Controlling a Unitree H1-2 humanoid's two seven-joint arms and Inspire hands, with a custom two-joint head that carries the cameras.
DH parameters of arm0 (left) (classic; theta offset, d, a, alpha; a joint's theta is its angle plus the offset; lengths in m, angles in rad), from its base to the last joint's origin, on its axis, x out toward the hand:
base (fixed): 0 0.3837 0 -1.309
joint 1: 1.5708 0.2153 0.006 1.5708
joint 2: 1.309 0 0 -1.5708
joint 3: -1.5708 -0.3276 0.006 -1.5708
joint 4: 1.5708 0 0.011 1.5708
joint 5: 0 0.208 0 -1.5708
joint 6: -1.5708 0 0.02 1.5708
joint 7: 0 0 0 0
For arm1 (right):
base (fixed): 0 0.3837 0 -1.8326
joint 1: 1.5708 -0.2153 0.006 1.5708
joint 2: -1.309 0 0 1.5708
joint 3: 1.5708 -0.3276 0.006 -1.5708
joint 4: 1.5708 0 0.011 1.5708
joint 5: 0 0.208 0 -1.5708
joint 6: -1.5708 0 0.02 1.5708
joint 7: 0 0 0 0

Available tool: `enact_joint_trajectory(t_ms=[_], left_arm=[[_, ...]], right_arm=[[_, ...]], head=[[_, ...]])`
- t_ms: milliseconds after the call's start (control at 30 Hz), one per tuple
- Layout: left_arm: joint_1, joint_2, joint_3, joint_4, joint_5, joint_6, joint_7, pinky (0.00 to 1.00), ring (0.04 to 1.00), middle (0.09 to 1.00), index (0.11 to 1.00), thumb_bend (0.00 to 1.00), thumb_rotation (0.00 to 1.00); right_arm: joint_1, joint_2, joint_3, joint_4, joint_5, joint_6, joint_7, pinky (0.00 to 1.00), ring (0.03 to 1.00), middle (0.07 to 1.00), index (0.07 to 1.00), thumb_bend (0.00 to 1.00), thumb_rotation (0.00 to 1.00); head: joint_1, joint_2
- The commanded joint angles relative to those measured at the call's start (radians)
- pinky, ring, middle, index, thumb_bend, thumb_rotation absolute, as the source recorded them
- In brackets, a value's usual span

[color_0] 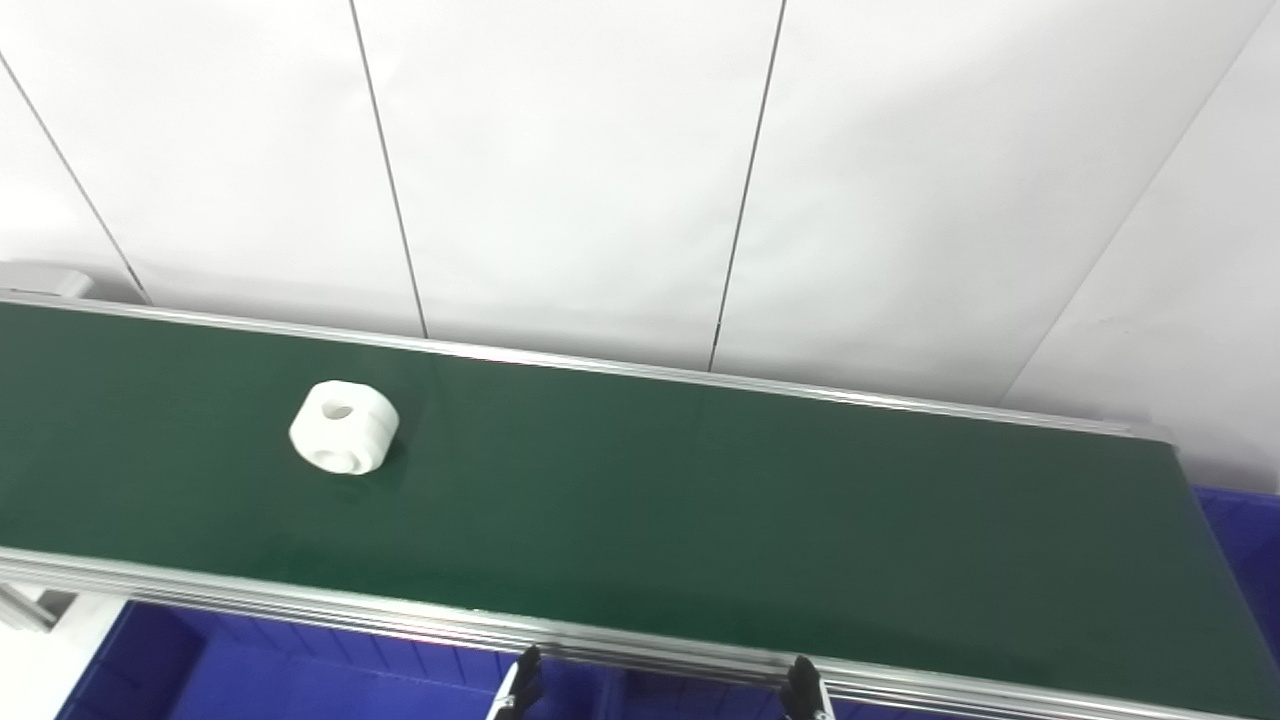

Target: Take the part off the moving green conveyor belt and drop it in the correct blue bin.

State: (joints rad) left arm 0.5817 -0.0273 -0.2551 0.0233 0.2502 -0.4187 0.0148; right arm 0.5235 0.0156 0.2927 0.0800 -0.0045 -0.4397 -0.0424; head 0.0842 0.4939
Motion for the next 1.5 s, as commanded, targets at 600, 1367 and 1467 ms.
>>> enact_joint_trajectory(t_ms=[600,1367,1467], left_arm=[[-0.157,0.041,0.004,-0.377,-0.042,-0.048,0.072,0.69,0.818,0.834,0.949,0.88,0.37],[-0.779,0.479,0.139,-0.293,0.556,0.344,-0.243,0.89,0.904,0.936,0.869,1.00,0.13],[-0.823,0.508,0.117,-0.198,0.578,0.325,-0.238,0.91,0.915,0.943,0.873,1.00,0.14]], right_arm=[[0.013,-0.026,-0.032,-0.006,0.023,-0.027,0.095,1.00,1.000,1.000,1.000,0.73,1.00],[-0.003,0.014,-0.036,0.000,-0.026,-0.025,0.088,1.00,1.000,1.000,1.000,0.71,1.00],[-0.002,0.013,-0.035,-0.003,-0.028,-0.025,0.090,1.00,1.000,0.995,1.000,0.70,1.00]], head=[[0.056,0.063],[0.031,0.082],[0.034,0.086]])
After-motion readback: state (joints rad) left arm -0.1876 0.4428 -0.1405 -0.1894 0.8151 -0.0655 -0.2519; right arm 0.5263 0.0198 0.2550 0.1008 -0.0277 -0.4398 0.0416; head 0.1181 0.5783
